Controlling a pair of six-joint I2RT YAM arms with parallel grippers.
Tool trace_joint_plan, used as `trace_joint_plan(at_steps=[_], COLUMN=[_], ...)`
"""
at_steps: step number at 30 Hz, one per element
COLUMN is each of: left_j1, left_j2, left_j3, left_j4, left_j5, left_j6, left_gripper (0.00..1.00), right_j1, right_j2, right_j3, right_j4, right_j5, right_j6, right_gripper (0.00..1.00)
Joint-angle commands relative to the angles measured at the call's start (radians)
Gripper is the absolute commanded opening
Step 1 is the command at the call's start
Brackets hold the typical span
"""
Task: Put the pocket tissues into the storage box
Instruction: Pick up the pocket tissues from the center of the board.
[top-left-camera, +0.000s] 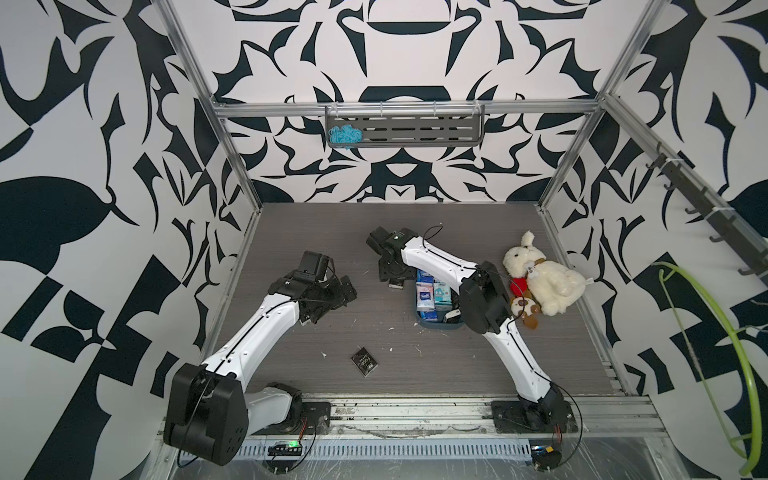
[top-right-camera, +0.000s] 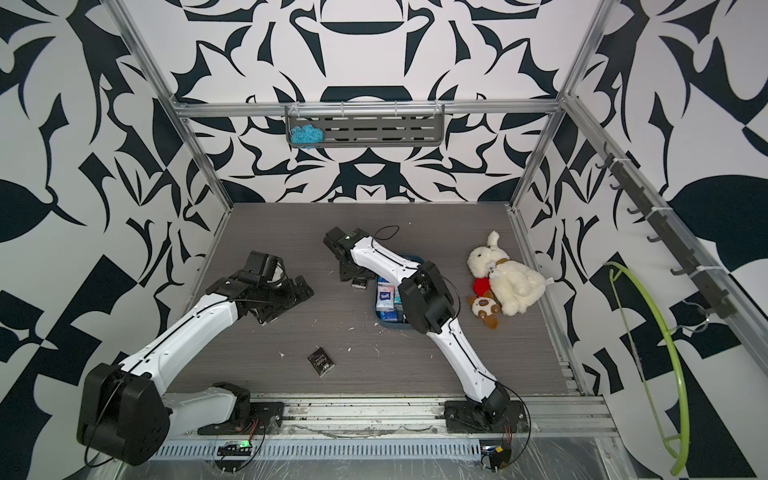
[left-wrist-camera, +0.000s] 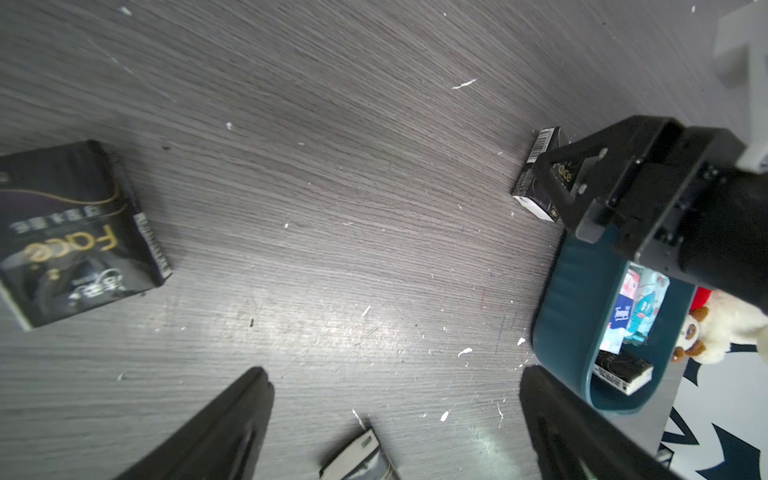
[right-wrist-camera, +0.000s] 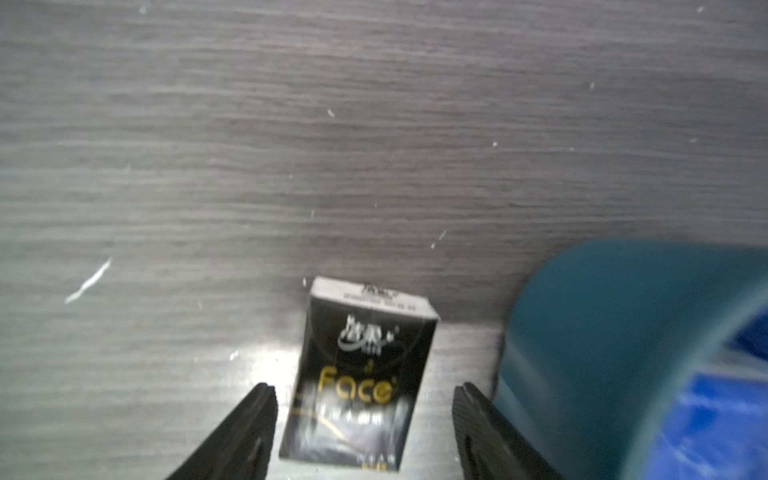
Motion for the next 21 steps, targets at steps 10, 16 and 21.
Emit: trace_joint_plan(at_steps=[10, 16, 21], left_j1=[0.013, 0.013, 0.013], left_j2=[-0.071, -0.084, -0.087], left_j3=[-0.056, -0.067, -0.064], left_j4=[-0.026, -0.018, -0.013], left_j5=[-0.024, -0.022, -0.017], left_j6=[-0.004, -0.023, -0.056], left_gripper=[1.00, 1.00, 0.99], right_j1=[-0.025, -0.025, -0.024], right_j2=[0.020, -0.009, -0.104], right_j3=[0.078, 0.075, -0.004], right_j4=[-0.005, 0.003, 0.051], right_j5=[-0.074, -0.057, -0.060], right_j6=[0.009, -0.020, -0.026], right_gripper=[0.60, 0.41, 0.40])
